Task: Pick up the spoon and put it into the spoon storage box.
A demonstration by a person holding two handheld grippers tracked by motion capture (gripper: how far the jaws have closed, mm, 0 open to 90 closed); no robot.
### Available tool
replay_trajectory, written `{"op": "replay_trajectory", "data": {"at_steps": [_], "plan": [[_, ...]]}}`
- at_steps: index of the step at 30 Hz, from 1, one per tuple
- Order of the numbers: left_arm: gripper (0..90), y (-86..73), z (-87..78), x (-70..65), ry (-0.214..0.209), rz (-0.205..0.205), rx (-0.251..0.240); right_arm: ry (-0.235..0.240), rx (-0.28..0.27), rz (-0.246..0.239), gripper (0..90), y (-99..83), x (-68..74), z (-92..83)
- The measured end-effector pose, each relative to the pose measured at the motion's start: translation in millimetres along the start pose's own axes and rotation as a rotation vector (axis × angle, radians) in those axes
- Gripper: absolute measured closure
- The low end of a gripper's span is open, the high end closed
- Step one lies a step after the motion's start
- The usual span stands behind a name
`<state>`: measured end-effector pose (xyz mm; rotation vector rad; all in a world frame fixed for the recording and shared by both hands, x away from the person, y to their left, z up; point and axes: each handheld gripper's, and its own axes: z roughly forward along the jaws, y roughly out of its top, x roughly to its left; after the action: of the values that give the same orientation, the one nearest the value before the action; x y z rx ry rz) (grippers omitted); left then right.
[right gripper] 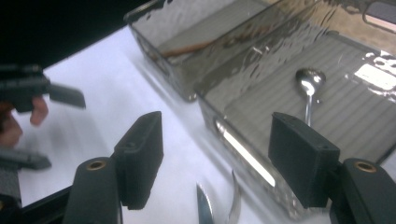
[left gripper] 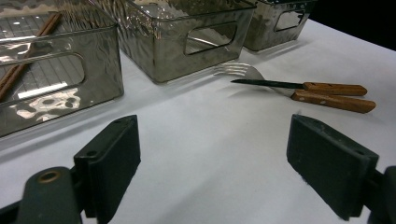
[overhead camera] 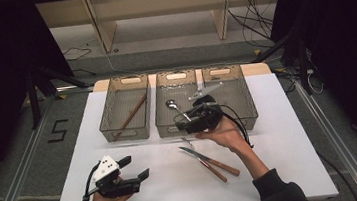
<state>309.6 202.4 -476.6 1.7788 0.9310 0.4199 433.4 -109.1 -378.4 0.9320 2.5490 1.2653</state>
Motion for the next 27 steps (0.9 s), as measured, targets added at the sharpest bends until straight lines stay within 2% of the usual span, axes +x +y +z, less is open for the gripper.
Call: {"op": "replay_trajectory", "data": {"at_steps": [5,14,20,27], "plan": [[17.0,0.1,0.3,0.1,-0.005,-0.009,-0.004,0.0,0.021,-0.026,33.5,-18.2,7.0,-8.0],[16.4,0.7,0.0,-0.4,-0.012,-0.008,-0.015,0.014,0.014,-0.022,31.1,-45.9,11.9,-19.0],[16.1,0.9,0.1,0.1,-0.015,-0.009,-0.017,0.005,0.036,-0.036,30.5,-54.9,12.4,-21.8],[16.0,1.3,0.9,0.0,-0.011,-0.012,-0.016,0.004,0.072,-0.018,30.5,-68.9,9.9,-24.5]]}}
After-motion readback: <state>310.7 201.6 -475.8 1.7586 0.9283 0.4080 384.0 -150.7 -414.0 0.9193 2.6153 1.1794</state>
